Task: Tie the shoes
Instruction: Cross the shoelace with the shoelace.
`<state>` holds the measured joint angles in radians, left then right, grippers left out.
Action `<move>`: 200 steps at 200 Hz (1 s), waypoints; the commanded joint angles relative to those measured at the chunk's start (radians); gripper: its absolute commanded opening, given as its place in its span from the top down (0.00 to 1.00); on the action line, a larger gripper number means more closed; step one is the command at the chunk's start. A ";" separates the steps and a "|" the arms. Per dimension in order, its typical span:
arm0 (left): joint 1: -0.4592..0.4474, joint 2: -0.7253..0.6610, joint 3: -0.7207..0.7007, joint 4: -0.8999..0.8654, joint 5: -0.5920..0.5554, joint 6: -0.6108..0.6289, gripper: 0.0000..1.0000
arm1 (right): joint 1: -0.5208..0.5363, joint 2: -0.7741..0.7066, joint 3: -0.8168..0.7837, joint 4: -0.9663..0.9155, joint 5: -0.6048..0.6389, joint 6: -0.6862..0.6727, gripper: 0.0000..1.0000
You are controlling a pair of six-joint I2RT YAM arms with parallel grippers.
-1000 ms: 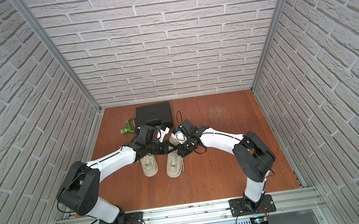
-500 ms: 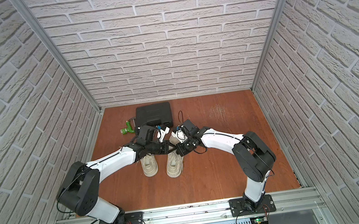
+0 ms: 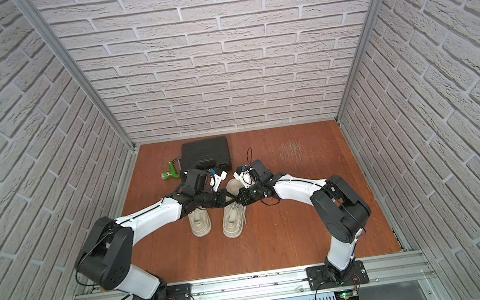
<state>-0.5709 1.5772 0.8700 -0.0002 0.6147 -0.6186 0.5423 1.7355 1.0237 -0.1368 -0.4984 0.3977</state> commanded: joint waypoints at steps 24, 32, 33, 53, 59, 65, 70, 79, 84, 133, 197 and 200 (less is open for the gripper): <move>-0.004 -0.043 -0.017 0.025 0.007 0.005 0.84 | -0.004 -0.035 -0.018 0.126 -0.055 0.038 0.97; -0.002 -0.048 -0.015 0.017 0.005 0.007 0.81 | -0.004 -0.031 -0.019 0.123 -0.053 0.036 0.97; -0.002 -0.050 -0.014 0.016 0.005 0.007 0.81 | -0.004 -0.030 -0.019 0.122 -0.052 0.036 0.97; 0.007 -0.072 -0.007 -0.029 -0.006 0.034 0.74 | -0.003 -0.027 -0.019 0.090 -0.033 0.016 0.97; 0.012 -0.082 -0.005 -0.046 -0.011 0.041 0.73 | -0.004 -0.027 -0.019 0.080 -0.029 0.009 0.97; 0.017 -0.091 -0.002 -0.062 -0.015 0.050 0.72 | -0.003 -0.026 -0.018 0.071 -0.024 0.003 0.97; 0.024 -0.099 -0.003 -0.071 -0.018 0.055 0.71 | -0.004 -0.025 -0.018 0.064 -0.022 -0.002 0.97; 0.036 -0.114 -0.004 -0.088 -0.021 0.064 0.70 | -0.004 -0.023 -0.017 0.052 -0.018 -0.009 0.97; 0.042 -0.120 -0.005 -0.098 -0.023 0.069 0.69 | -0.003 -0.022 -0.019 0.048 -0.014 -0.012 0.97; 0.115 -0.125 -0.003 -0.121 -0.013 0.083 0.69 | -0.003 -0.022 -0.028 0.049 -0.014 -0.014 0.97; 0.102 -0.009 0.007 -0.045 0.059 0.062 0.87 | 0.000 -0.028 -0.025 0.033 -0.015 -0.020 0.97; 0.099 -0.006 0.006 -0.042 0.062 0.062 0.87 | 0.001 -0.028 -0.025 0.033 -0.015 -0.021 0.97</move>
<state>-0.4576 1.5440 0.8669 -0.1009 0.6273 -0.5537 0.5404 1.7344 1.0077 -0.1036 -0.5163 0.4004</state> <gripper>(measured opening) 0.135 0.062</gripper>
